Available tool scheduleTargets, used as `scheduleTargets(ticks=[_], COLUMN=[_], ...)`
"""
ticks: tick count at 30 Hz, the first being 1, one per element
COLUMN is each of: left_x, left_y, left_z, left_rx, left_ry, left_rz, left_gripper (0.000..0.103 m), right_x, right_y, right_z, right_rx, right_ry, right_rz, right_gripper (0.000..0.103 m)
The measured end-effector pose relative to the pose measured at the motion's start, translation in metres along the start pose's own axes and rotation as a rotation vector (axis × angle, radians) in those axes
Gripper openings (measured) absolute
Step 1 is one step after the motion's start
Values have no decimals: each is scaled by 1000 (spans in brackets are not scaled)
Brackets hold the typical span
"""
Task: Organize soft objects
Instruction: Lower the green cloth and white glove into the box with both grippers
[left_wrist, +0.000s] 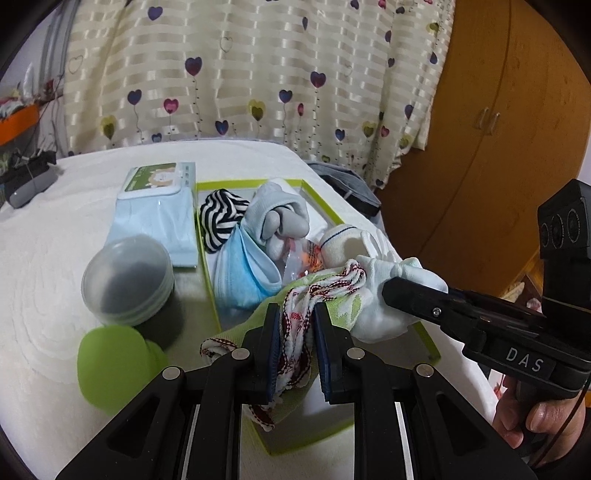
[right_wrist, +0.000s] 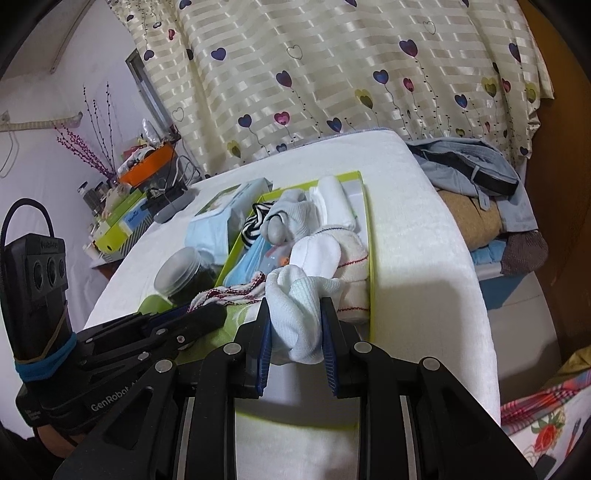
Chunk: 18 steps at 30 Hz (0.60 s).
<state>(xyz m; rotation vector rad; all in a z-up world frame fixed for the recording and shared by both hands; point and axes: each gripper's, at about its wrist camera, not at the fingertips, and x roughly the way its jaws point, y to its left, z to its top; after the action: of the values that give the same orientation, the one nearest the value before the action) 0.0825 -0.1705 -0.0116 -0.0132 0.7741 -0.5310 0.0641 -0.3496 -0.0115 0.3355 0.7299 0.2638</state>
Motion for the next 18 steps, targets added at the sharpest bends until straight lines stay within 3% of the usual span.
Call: scheduleTargets(ticks=[9, 14, 17, 18], left_x=[-3, -10, -16, -16], left_y=[-2, -8, -9, -10], left_z=[-7, -13, -16, -16], left_rx=[-2, 14, 17, 17], left_ry=[18, 30, 30, 29], left_rz=[-38, -66, -72, -74], left_gripper=[18, 21, 25, 26], right_x=[-3, -8, -12, -14], right_y=[-1, 3, 7, 9], right_z=[-8, -19, -24, -25], right_rx=[-16, -42, -69, -76], right_ry=[29, 57, 60, 58], right_rz=[-7, -63, -92, -96], right_gripper=[27, 28, 35, 42])
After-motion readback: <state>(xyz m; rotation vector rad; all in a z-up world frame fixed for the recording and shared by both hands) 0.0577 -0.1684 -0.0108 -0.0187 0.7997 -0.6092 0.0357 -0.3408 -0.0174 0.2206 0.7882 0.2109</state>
